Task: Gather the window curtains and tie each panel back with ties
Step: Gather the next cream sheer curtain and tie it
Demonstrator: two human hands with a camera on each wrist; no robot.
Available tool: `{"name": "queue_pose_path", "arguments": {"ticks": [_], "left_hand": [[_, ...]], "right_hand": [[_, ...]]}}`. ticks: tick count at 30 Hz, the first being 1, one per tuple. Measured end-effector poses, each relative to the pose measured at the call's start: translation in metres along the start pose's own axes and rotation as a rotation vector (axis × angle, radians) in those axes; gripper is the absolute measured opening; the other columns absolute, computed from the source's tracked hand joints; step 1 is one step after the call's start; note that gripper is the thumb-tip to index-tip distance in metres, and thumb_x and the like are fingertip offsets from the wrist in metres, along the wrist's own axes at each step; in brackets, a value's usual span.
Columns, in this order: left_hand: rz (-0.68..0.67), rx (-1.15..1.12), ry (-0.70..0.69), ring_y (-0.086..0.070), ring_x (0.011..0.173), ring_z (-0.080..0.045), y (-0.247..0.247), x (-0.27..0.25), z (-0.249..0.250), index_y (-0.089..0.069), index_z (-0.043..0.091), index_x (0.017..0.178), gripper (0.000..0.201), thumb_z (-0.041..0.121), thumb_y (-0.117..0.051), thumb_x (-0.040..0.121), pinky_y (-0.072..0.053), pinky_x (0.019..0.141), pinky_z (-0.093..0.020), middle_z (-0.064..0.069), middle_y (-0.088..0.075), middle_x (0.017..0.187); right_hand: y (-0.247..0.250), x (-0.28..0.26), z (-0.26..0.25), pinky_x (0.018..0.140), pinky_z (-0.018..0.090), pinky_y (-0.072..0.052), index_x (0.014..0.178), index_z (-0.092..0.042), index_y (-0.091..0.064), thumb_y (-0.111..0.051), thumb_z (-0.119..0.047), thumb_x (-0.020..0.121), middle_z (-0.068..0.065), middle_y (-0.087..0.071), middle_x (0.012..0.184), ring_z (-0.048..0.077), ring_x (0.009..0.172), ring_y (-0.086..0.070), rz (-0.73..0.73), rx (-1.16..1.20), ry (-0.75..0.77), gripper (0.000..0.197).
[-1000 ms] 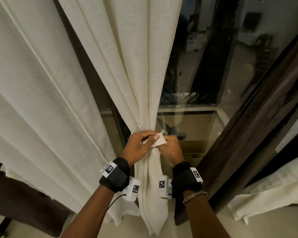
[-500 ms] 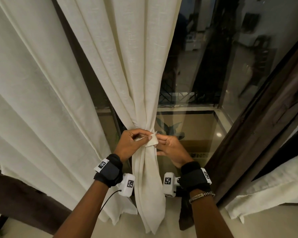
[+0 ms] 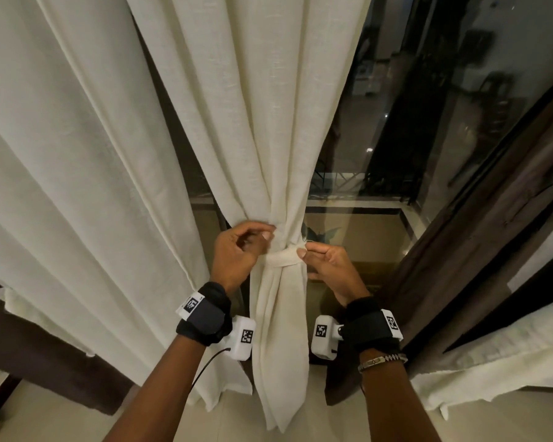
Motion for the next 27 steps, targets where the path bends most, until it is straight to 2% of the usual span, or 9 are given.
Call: {"name": "queue_pose_path", "arguments": {"ticks": [3, 6, 8, 10, 14, 17, 21, 25, 27], "left_hand": [[0.362, -0.147, -0.102, -0.056, 0.073, -0.008, 0.014, -0.004, 0.03, -0.058, 0.01, 0.119, 0.036, 0.004, -0.08, 0.091, -0.051, 0.069, -0.031, -0.005, -0.06, 0.091], [0.599, -0.213, -0.119, -0.054, 0.073, -0.001, 0.027, -0.001, 0.05, -0.045, 0.025, 0.139, 0.068, 0.015, -0.087, 0.087, -0.053, 0.071, -0.021, 0.005, -0.049, 0.101], [0.544, -0.231, -0.065, -0.068, 0.092, -0.012, 0.029, 0.004, 0.057, -0.058, 0.027, 0.134, 0.052, 0.029, -0.086, 0.089, -0.062, 0.089, -0.032, 0.0, -0.064, 0.112], [0.49, -0.271, -0.035, -0.074, 0.11, -0.019, 0.028, 0.006, 0.062, -0.072, 0.019, 0.123, 0.03, 0.029, -0.079, 0.096, -0.062, 0.097, -0.038, -0.003, -0.077, 0.119], [0.572, -0.297, -0.029, -0.074, 0.091, -0.007, 0.042, 0.003, 0.06, -0.077, 0.027, 0.103, 0.006, 0.023, -0.075, 0.099, -0.059, 0.084, -0.029, 0.011, -0.081, 0.097], [0.555, -0.245, 0.033, -0.072, 0.086, -0.01, 0.059, 0.005, 0.054, -0.077, 0.027, 0.104, 0.006, 0.028, -0.076, 0.098, -0.058, 0.08, -0.037, 0.009, -0.081, 0.097], [0.278, -0.24, 0.062, -0.073, 0.082, -0.008, 0.051, 0.0, 0.064, -0.069, 0.019, 0.119, 0.023, 0.016, -0.075, 0.097, -0.062, 0.077, -0.029, 0.011, -0.079, 0.099], [0.17, -0.159, -0.067, -0.071, 0.093, -0.017, 0.059, -0.015, 0.071, -0.065, 0.018, 0.132, 0.037, 0.015, -0.075, 0.097, -0.058, 0.086, -0.024, -0.002, -0.074, 0.106], [0.213, -0.127, -0.122, -0.071, 0.095, -0.015, 0.074, -0.025, 0.072, -0.069, 0.016, 0.127, 0.03, 0.013, -0.074, 0.097, -0.055, 0.084, -0.019, -0.005, -0.076, 0.105]], "right_hand": [[0.006, -0.006, -0.035, 0.116, 0.054, -0.049, 0.117, -0.036, -0.077, -0.081, -0.049, 0.088, -0.005, -0.066, 0.139, 0.022, 0.134, -0.061, 0.021, -0.29, 0.057, 0.032], [0.007, -0.024, -0.095, 0.098, 0.027, -0.059, 0.136, -0.034, -0.067, -0.078, -0.05, 0.088, -0.008, -0.061, 0.144, 0.009, 0.133, -0.061, 0.032, -0.14, 0.233, 0.051], [-0.004, -0.029, -0.126, 0.088, 0.015, -0.058, 0.137, -0.023, -0.065, -0.075, -0.034, 0.094, -0.007, -0.07, 0.133, -0.003, 0.115, -0.07, 0.028, 0.008, 0.381, 0.045], [-0.02, -0.022, -0.136, 0.087, 0.018, -0.061, 0.129, -0.022, -0.07, -0.075, -0.026, 0.098, -0.014, -0.077, 0.12, -0.004, 0.105, -0.074, 0.122, -0.001, 0.44, 0.031], [-0.011, -0.002, -0.121, 0.084, 0.034, -0.066, 0.098, -0.031, -0.077, -0.075, -0.034, 0.1, -0.012, -0.08, 0.099, 0.01, 0.093, -0.076, 0.514, 0.029, 0.469, 0.004], [0.011, 0.002, -0.116, 0.074, 0.038, -0.056, 0.081, -0.007, -0.069, -0.078, -0.043, 0.096, 0.01, -0.062, 0.082, 0.016, 0.068, -0.055, 0.779, 0.041, 0.471, 0.04], [-0.013, -0.008, -0.125, 0.075, 0.044, -0.061, 0.102, -0.015, -0.068, -0.081, -0.036, 0.095, 0.008, -0.061, 0.072, 0.017, 0.066, -0.057, 0.784, 0.079, 0.519, 0.026], [-0.077, -0.044, -0.136, 0.058, 0.033, -0.049, 0.093, -0.01, -0.053, -0.076, -0.026, 0.099, 0.007, -0.054, 0.068, 0.021, 0.058, -0.051, 0.813, 0.133, 0.753, 0.029], [-0.113, -0.058, -0.14, 0.055, 0.031, -0.044, 0.084, -0.009, -0.053, -0.071, -0.024, 0.102, 0.005, -0.05, 0.065, 0.021, 0.056, -0.049, 0.691, 0.061, 0.839, 0.03]]}}
Point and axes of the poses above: each hand's wrist, its own x-axis towards the middle knuckle, its own y-axis out of the back of the hand, z = x × y, the point moved 2 cm from there along x, towards the middle knuckle
